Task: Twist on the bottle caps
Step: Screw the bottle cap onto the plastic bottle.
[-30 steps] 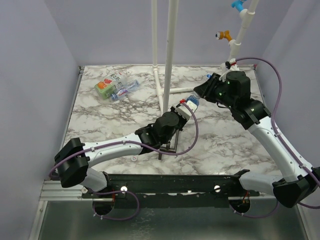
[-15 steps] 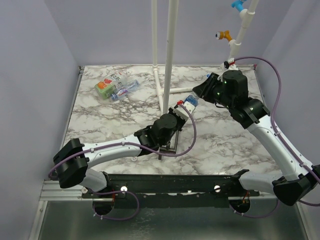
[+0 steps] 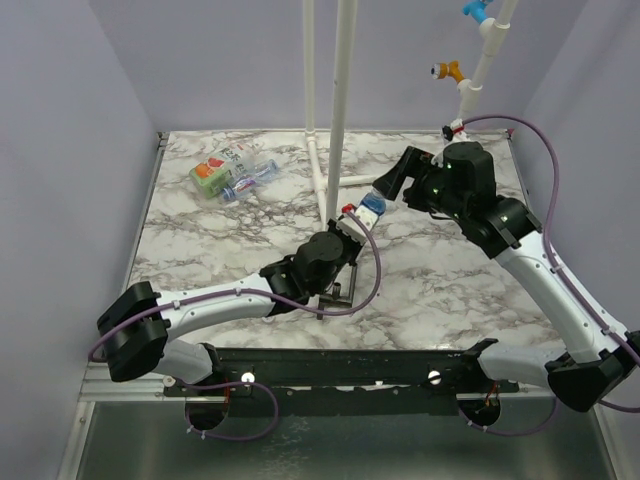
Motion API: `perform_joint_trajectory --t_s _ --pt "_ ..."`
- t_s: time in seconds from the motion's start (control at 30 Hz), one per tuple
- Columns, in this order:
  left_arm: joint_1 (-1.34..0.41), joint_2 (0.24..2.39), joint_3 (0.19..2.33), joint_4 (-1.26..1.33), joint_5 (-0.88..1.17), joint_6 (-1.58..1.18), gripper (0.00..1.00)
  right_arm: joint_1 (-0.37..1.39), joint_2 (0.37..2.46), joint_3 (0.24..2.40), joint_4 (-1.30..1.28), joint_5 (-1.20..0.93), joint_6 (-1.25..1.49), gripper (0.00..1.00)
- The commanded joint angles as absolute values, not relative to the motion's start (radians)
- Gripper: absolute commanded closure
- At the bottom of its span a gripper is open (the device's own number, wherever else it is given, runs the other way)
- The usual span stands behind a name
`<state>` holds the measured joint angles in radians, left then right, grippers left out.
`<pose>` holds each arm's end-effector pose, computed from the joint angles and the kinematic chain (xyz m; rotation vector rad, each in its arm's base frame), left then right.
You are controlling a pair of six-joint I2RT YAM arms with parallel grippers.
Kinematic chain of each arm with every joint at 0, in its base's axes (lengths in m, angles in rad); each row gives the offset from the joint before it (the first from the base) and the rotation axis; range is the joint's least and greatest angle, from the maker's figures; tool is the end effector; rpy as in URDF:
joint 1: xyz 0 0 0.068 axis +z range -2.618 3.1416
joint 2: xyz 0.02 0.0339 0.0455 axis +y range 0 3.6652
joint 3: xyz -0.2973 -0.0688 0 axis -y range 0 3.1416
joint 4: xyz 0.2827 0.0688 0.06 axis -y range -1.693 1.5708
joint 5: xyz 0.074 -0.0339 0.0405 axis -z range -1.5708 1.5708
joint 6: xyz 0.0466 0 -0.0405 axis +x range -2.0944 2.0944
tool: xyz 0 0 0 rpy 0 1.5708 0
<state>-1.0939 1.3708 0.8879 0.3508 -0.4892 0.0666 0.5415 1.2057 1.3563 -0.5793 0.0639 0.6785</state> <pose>0.1816 -0.3038 0.3116 0.6067 1.5878 -0.3537 0.2534 0.1490 0.4428 0.1842 2.0638 0.7081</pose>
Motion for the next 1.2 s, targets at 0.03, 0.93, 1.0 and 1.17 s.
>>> perform_joint_trajectory --t_s 0.03,0.93,1.0,1.17 --pt "-1.07 1.31 0.849 0.364 -0.352 0.02 1.0 0.545 1.136 1.365 -0.529 0.027 0.608 0.09" --pt "-0.697 0.996 0.654 0.393 0.76 -0.281 1.0 0.354 1.118 1.126 0.069 -1.14 0.427 0.05" --pt "-0.692 0.994 0.658 0.405 0.776 -0.287 1.0 0.354 1.129 1.106 0.146 -1.197 0.481 0.07" --pt "-0.687 1.002 0.67 0.429 0.789 -0.297 1.0 0.354 1.148 1.071 0.261 -1.24 0.561 0.11"
